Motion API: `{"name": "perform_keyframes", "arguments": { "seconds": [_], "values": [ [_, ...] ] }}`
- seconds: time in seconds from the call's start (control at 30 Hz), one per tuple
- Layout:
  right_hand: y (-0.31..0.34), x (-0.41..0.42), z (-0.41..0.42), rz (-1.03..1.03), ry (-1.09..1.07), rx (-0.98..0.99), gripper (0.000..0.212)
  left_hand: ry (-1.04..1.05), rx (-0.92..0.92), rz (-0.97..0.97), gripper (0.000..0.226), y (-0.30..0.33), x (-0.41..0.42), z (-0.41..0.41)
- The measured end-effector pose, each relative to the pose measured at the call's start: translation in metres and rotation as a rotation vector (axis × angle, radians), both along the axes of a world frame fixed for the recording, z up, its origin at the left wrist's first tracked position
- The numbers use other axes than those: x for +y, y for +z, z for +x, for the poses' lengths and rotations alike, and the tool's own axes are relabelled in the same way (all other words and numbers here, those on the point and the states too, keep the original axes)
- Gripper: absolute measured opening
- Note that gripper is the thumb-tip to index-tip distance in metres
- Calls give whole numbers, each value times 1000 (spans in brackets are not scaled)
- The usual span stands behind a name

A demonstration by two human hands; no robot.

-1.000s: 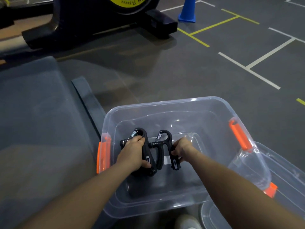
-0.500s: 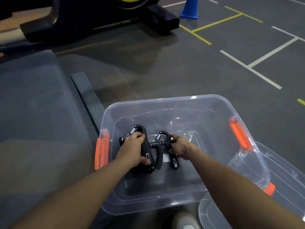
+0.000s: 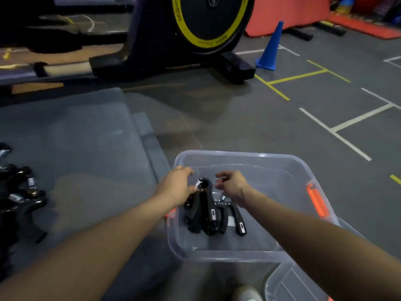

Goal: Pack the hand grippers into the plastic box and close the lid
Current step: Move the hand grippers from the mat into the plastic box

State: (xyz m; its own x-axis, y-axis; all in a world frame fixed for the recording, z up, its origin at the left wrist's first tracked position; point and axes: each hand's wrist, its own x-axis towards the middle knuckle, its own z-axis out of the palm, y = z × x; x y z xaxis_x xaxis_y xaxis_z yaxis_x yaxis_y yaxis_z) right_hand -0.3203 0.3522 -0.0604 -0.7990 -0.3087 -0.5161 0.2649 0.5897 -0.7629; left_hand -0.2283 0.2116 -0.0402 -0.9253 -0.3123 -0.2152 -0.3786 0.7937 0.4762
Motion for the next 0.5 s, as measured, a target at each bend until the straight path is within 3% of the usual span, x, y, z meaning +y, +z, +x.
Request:
{"name": "perform_keyframes", "arguments": {
  "seconds": [0.23,0.33,0.5],
  "values": [
    [61,-115,65,-75,250,91,38,197,15,-86,49,47,-89,94],
    [69,-160,108,-124,341,66,28,300,-20,-123,51,63,-125,149],
    [54,-214,182,-68,549,80,32,431,-115,-186,50,75,-162,252]
  ]
}}
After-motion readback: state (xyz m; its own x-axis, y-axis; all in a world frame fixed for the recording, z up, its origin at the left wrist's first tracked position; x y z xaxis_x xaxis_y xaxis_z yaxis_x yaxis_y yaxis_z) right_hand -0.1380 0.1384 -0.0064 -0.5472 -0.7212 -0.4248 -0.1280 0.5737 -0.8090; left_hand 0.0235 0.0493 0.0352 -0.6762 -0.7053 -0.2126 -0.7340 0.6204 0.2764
